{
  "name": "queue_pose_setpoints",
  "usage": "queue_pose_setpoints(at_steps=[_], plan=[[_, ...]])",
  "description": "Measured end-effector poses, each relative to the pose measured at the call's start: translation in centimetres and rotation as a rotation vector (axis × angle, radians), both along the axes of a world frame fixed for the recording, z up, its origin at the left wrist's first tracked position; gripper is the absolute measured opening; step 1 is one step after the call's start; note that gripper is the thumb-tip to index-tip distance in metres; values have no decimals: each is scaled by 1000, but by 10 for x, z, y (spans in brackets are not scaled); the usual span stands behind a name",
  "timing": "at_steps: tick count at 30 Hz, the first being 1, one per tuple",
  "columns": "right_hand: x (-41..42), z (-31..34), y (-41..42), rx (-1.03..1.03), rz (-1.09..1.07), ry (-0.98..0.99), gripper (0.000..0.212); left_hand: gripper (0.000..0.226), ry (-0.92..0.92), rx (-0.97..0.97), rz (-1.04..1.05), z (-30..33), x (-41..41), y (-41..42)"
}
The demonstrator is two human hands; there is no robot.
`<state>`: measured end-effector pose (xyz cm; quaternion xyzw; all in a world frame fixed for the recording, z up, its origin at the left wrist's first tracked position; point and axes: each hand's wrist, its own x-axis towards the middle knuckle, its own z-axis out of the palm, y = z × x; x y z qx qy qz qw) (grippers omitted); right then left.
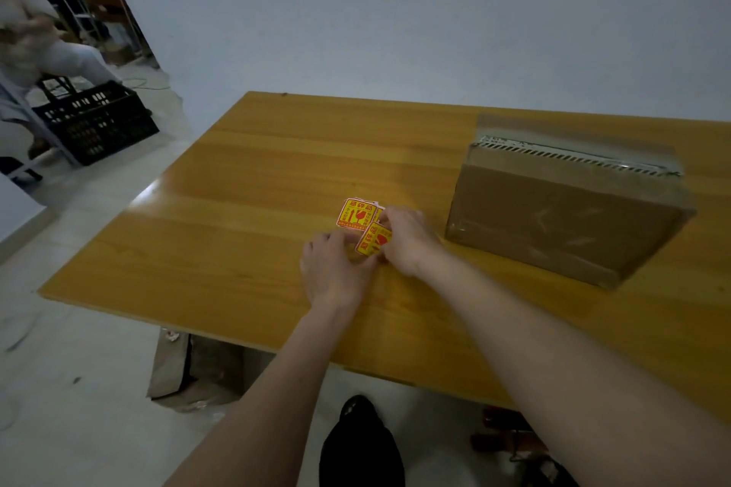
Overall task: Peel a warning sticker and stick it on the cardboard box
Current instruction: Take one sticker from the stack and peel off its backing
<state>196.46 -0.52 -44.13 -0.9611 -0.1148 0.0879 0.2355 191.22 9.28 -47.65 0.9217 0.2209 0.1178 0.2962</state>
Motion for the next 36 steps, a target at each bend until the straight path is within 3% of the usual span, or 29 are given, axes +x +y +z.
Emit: queue_pose_setpoints(at_steps=[4, 8, 10, 12, 17, 19, 23, 30, 33, 35, 36], plan=[[-17, -3, -16, 182, -128, 36, 33, 19, -48, -213, -63, 4, -12, -7], [-41, -8, -40, 405, -215, 71, 12, 26, -114, -627, -103, 14, -29, -24], [-55, -11, -55, 523, -263, 108, 16, 20, -131, -773, -104, 19, -38, -37], [-70, -13, -73, 617, -304, 149, 26, 25, -146, -851, -117, 21, -47, -51], [-104, -16, -117, 873, -413, 179, 22, 32, -75, -941, -244, 15, -64, -91], [-112, -15, -132, 932, -454, 160, 23, 25, -19, -991, -315, 14, -69, -106], [-122, -13, -150, 991, -458, 130, 29, 16, -61, -983, -329, 16, -74, -124], [-125, -19, -160, 1095, -357, 133, 15, 10, -226, -916, -210, 9, -80, -127], [-125, -23, -158, 1114, -353, 87, 19, 41, -351, -771, -224, 3, -85, -131], [-125, -24, -158, 1133, -348, 81, 20, 68, -344, -659, -336, 1, -89, -133], [-125, -24, -159, 1139, -341, 85, 20, 68, -328, -609, -385, 2, -90, -134]])
